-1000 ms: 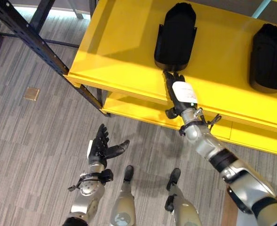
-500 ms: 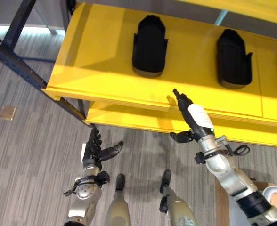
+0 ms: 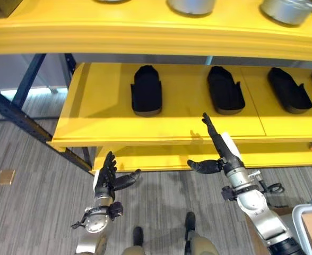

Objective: Move parts from the plastic box to the shelf.

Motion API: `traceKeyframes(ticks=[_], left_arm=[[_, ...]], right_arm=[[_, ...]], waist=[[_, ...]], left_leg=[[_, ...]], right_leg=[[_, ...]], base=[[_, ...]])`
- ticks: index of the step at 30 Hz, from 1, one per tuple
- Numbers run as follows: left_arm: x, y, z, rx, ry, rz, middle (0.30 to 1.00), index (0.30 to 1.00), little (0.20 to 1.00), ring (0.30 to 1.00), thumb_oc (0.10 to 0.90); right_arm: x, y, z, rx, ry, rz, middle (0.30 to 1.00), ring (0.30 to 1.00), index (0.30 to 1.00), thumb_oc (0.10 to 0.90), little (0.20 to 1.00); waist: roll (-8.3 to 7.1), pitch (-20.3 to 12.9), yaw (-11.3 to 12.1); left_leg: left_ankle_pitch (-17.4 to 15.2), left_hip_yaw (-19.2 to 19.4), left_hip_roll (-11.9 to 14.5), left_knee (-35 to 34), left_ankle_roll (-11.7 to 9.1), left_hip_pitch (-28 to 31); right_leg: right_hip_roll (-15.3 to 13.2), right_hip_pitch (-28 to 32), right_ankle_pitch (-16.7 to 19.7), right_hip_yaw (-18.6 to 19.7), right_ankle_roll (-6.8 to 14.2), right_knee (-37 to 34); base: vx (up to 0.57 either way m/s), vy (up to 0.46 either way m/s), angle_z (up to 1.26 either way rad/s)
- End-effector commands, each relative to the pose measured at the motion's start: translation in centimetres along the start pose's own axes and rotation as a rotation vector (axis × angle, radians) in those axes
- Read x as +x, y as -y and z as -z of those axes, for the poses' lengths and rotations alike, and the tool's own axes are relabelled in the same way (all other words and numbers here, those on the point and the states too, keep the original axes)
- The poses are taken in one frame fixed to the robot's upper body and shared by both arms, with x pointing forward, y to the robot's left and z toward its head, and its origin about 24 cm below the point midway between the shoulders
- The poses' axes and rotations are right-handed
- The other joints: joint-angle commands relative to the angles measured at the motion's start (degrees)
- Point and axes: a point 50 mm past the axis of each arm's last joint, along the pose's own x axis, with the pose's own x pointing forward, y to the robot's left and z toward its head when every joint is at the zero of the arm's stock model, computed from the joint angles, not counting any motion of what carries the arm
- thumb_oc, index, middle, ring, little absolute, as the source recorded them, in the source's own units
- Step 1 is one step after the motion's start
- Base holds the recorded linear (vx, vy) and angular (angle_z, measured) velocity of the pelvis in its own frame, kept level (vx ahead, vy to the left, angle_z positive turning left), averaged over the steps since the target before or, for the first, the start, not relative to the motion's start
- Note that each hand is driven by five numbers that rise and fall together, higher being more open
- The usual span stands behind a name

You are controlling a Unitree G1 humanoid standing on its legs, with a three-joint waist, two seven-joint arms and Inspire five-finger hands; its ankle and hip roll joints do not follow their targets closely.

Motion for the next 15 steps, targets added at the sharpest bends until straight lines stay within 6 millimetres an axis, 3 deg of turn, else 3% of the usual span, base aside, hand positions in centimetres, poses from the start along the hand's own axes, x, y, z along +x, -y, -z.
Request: traceKeyframes(ticks=[1, 2, 4, 6, 9, 11, 13, 14, 15], left_arm=[[1.1, 0.3, -3.8, 0.054, 0.206, 0.053, 1.000, 1.000, 1.000, 1.000, 0.900], [1.2, 0.2, -4.1, 0.039, 0.214, 0.050, 1.000, 1.000, 1.000, 1.000, 0.900], [1.3, 0.4, -4.3, 0.017, 0.215, 0.059, 1.000, 1.000, 1.000, 1.000, 0.900], [1.4, 0.4, -4.3, 0.003, 0.211, 0.059, 1.000, 1.000, 1.000, 1.000, 0.900], [1.2, 0.1, -4.2, -0.001, 0.211, 0.056, 1.000, 1.000, 1.000, 1.000, 0.900], [0.9, -0.2, -3.4, 0.003, 0.174, 0.050, 1.000, 1.000, 1.000, 1.000, 0.900], [0.9, -0.4, -3.3, -0.002, 0.174, 0.046, 1.000, 1.000, 1.000, 1.000, 0.900], [0.7, -0.2, -3.3, -0.002, 0.174, 0.067, 1.000, 1.000, 1.000, 1.000, 0.900], [0.7, -0.2, -3.2, -0.003, 0.174, 0.067, 1.000, 1.000, 1.000, 1.000, 0.900]], right_arm=[[1.7, 0.5, -4.7, 0.101, 0.267, 0.019, 1.000, 1.000, 1.000, 0.900, 1.000], [2.7, -0.4, -5.2, 0.140, 0.283, -0.027, 1.000, 1.000, 1.000, 0.900, 1.000], [2.9, -0.4, -5.3, 0.134, 0.285, -0.041, 1.000, 1.000, 1.000, 0.900, 1.000], [2.8, -0.4, -5.3, 0.145, 0.281, -0.051, 1.000, 1.000, 1.000, 0.900, 1.000], [2.9, -0.6, -5.1, 0.142, 0.270, -0.065, 1.000, 1.000, 1.000, 0.900, 1.000], [2.8, -0.5, -4.9, 0.146, 0.260, -0.065, 1.000, 1.000, 1.000, 0.900, 1.000], [2.7, -0.2, -5.0, 0.144, 0.269, -0.063, 1.000, 1.000, 1.000, 0.900, 1.000], [2.3, 0.4, -4.7, 0.139, 0.258, -0.049, 1.000, 1.000, 1.000, 0.900, 1.000], [2.2, 0.4, -4.7, 0.139, 0.257, -0.049, 1.000, 1.000, 1.000, 0.900, 1.000]], waist=[[-1.02, -3.88, 1.78], [0.72, -2.63, 4.11], [0.77, -2.38, 3.83], [0.79, -2.73, 3.74], [0.38, -3.53, 4.36], [-0.26, -5.54, 4.01], [-0.03, -6.07, 3.69], [0.69, -6.95, 2.35], [0.77, -7.00, 2.38]], left_leg=[[-6.07, 2.48, -0.80, -0.43, 4.21, 2.32], [-7.15, 6.46, 0.82, -0.19, 4.18, 4.30], [-7.09, 7.56, 1.66, 0.50, 4.27, 4.61], [-6.91, 8.53, 2.23, 1.42, 4.35, 4.11], [-7.08, 9.99, 2.57, 2.41, 3.80, 3.68], [-5.29, 12.44, 4.58, 1.62, 1.65, 4.38], [-4.35, 13.30, 5.88, 1.10, 0.81, 4.68], [-1.43, 14.98, 9.03, 0.23, -1.45, 4.85], [-1.34, 14.99, 9.16, 0.20, -1.57, 4.85]], right_leg=[[-9.76, -3.01, 7.80, -4.80, 8.00, 3.06], [-13.40, -0.50, 3.92, -18.90, 8.00, 7.22], [-13.15, 1.09, 1.88, -18.26, 7.37, 10.84], [-11.93, 1.60, -0.62, -15.82, 6.98, 13.95], [-11.08, 4.79, -0.95, -17.10, 7.10, 10.93], [-8.39, 6.07, -1.65, -16.21, 7.01, 6.26], [-7.39, 6.22, -2.22, -16.06, 6.71, 5.26], [-4.22, 7.02, -5.15, -15.37, 5.15, 3.01], [-4.07, 7.01, -5.19, -15.39, 5.04, 2.98]], base=[[-0.09, 0.120, -1.29], [-0.12, 0.044, -2.22], [-0.08, -0.051, -1.74], [-0.05, -0.090, -0.22], [-0.04, -0.134, -0.40], [0.01, -0.323, -0.54], [0.00, -0.312, -0.54], [-0.01, -0.355, -0.55], [-0.01, -0.361, -0.43]])
